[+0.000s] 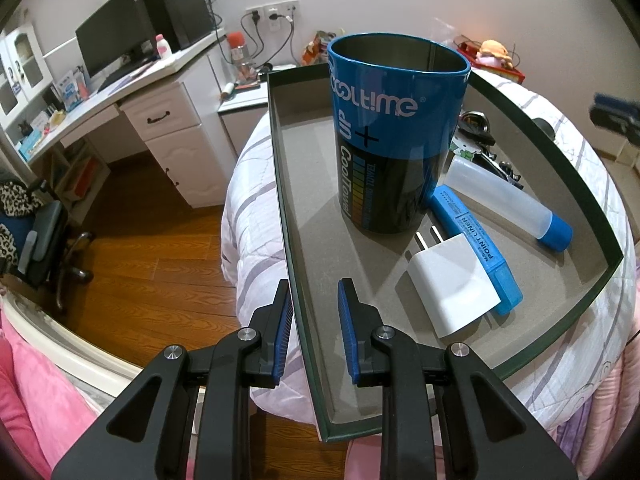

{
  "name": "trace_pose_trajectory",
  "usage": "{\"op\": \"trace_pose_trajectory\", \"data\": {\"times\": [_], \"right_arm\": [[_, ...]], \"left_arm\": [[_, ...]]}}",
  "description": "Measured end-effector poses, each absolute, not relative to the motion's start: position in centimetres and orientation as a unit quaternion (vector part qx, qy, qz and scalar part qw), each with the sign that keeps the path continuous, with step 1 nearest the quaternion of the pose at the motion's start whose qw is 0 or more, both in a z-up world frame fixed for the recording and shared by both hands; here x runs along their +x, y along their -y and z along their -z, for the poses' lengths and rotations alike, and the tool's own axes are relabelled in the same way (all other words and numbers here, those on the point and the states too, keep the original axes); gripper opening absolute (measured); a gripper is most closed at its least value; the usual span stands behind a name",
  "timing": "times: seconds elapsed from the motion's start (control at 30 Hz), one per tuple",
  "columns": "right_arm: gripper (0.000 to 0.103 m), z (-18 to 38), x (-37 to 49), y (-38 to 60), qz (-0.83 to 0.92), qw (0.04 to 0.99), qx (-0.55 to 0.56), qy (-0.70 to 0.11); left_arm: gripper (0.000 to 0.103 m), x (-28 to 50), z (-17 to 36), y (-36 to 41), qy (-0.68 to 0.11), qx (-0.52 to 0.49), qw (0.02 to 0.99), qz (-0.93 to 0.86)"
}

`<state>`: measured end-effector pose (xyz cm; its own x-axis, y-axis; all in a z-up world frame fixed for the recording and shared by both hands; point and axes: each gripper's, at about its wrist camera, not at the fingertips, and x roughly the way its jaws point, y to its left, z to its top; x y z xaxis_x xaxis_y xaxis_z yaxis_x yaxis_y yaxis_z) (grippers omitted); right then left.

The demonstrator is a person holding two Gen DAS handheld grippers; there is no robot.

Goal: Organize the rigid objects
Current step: 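Move the right tool to the black remote control and grasp it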

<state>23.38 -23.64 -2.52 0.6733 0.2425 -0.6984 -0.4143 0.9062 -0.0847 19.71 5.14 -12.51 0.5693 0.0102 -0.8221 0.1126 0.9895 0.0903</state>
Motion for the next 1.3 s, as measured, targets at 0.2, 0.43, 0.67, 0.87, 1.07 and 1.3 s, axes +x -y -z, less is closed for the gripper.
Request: {"op": "trace_pose_trajectory", "data": {"times": [0.2, 0.43, 0.67, 0.87, 1.07, 1.3], "right_arm": [[0.062, 4.3, 22.1, 25.7, -0.176, 0.901, -0.101, -0.384], [0.062, 7.0, 24.0, 27.6, -0.173, 0.890, -0.115, -0.406], [0.062, 8.6, 29.4, 30.9, -0.166, 0.888, -0.069, -0.423], [0.062, 8.1, 33.2, 31.5, -0.143, 0.899, -0.022, -0.414], [0.062, 8.2, 34.9, 27.0, -0.143, 0.883, -0.070, -0.442], [0.062, 9.2, 35.8, 23.7, -0.150, 0.857, -0.124, -0.478]], "left_arm": [[0.021, 19.7, 12.5, -5.2, -0.463, 0.067, 0.883, 0.029], [0.021, 19.5, 12.4, -5.1, -0.464, 0.069, 0.883, 0.026], [0.021, 19.4, 12.4, -5.1, -0.464, 0.070, 0.883, 0.025], [0.021, 19.1, 12.3, -4.8, -0.465, 0.080, 0.881, 0.020], [0.021, 19.5, 12.3, -4.5, -0.467, 0.084, 0.880, 0.017], [0.021, 19.5, 12.4, -4.3, -0.467, 0.086, 0.880, 0.017]]}}
